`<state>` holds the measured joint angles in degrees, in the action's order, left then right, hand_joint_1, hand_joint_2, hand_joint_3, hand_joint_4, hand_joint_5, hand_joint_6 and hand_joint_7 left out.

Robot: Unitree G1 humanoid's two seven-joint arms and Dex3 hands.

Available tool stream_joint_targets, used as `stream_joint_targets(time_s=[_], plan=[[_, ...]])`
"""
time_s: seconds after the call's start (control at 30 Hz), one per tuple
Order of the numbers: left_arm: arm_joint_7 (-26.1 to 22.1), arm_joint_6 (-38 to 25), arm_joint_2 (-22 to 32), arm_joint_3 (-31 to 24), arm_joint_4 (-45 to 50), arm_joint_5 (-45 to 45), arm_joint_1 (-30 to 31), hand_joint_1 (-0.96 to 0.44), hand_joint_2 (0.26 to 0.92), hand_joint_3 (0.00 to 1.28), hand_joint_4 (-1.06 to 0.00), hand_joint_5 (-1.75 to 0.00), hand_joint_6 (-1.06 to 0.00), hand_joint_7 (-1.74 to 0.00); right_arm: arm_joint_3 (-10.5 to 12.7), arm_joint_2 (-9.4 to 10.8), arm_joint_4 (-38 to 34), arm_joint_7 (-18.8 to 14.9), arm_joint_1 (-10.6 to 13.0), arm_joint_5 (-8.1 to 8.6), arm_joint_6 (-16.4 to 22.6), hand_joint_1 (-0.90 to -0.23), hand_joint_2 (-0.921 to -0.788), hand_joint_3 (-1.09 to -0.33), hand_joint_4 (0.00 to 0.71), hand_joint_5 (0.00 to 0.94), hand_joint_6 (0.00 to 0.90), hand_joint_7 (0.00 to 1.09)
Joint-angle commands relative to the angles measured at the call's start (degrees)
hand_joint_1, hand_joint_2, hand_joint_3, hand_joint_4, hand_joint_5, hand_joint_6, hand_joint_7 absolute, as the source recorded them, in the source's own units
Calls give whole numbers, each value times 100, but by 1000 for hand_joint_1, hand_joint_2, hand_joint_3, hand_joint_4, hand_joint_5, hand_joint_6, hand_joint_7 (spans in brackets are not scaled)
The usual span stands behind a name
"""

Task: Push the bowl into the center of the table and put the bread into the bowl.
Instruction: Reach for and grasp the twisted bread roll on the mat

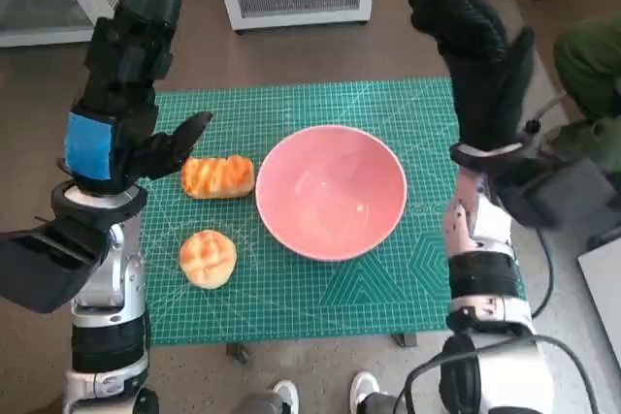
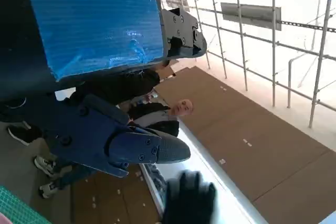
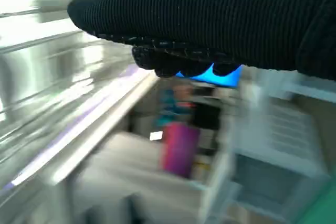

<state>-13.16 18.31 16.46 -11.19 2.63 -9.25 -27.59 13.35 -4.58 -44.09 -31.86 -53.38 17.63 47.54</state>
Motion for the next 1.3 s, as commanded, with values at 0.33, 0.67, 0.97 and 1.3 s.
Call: stream_joint_targets(time_s=[0.33, 0.67, 0.97, 1.3], plan=[[-1430, -4944, 2743, 535, 2684, 1472, -41, -372, 783, 31, -117, -4, -135, -219, -223, -38, 882, -502, 442, 529, -529, -667, -921, -735, 318, 3, 313, 246], [-2022, -6563, 3378, 1791, 2901, 2636, -784, -60, 694, 3, -17, -1, -197, -109, -215, -13, 989, -423, 509, 480, -718, -673, -921, -711, 320, 3, 306, 257], [-2583, -7431, 3451, 2855, 2712, 3263, -1396, -84, 699, 5, -53, -13, -228, -78, -227, -9, 1127, -405, 566, 497, -821, -674, -921, -709, 321, 3, 299, 262], [-2871, -7778, 3404, 3503, 2305, 3544, -1688, -169, 703, 5, -84, -13, -237, -52, -249, -15, 1183, -358, 584, 500, -894, -677, -921, -709, 322, 2, 296, 269]])
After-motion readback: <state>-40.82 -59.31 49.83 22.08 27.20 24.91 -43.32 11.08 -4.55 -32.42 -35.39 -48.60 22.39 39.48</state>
